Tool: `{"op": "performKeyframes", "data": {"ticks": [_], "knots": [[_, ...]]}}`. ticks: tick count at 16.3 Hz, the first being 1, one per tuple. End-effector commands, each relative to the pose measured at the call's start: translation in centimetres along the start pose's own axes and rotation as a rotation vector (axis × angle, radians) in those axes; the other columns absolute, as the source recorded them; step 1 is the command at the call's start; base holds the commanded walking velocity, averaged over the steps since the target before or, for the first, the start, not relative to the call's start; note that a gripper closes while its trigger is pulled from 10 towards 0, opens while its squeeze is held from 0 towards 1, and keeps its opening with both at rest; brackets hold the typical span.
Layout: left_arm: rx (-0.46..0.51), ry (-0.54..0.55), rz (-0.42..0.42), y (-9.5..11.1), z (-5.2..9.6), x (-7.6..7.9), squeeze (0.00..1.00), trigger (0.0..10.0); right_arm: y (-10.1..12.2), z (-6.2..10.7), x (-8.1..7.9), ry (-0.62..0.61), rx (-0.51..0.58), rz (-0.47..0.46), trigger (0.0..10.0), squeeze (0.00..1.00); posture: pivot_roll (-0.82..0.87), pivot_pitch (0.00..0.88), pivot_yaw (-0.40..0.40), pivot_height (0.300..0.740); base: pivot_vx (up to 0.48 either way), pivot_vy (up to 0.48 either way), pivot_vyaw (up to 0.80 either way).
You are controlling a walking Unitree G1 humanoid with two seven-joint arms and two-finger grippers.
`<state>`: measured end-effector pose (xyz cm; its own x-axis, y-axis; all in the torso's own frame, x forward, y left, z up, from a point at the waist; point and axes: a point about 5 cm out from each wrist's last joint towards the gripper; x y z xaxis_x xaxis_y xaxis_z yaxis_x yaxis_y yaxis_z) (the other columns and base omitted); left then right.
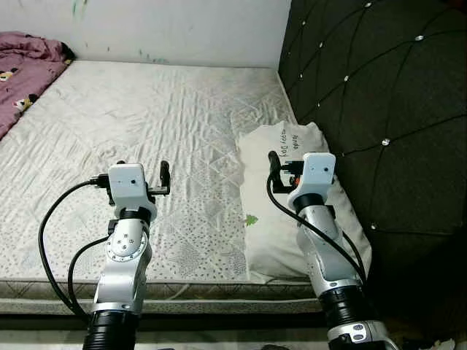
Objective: Clean up the room
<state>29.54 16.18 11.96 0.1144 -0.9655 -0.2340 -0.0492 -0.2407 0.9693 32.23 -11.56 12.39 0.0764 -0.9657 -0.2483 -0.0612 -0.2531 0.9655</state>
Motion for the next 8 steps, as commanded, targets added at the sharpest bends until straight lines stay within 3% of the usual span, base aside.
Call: {"op": "performKeyframes", "data": {"ticks": [1,7,8], "knots": [[-0.001,0.019,0.008,0.2,0.2,-0.3,0.0,10.0,0.6,-0.2,-0.1,0.002,0.015,0.017,10.0,0.0,0.08,0.0,-0.041,0.74,0.0,0.0,0.0],[-0.015,-0.019,0.008,0.0,0.3,-0.2,0.0,10.0,0.1,0.8,1.3,-0.066,-0.005,0.019,10.0,0.0,0.06,0.0,-0.007,0.74,0.0,0.0,0.0],[-0.015,-0.021,0.008,0.0,0.3,-0.2,0.0,10.0,0.0,0.7,1.4,-0.073,-0.018,0.004,10.0,0.0,0.06,0.0,-0.006,0.74,0.0,0.0,-0.8]]}}
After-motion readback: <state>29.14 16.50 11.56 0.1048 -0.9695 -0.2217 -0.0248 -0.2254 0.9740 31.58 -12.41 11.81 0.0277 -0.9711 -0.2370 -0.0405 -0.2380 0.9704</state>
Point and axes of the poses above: a point about 5 cm out from each wrist's last joint towards the gripper, its own z axis pointing back from the gripper into the wrist, its own y axis along the axis of the wrist's last joint, x = y × z, and after that the axes turned 13 degrees about -z, right-handed
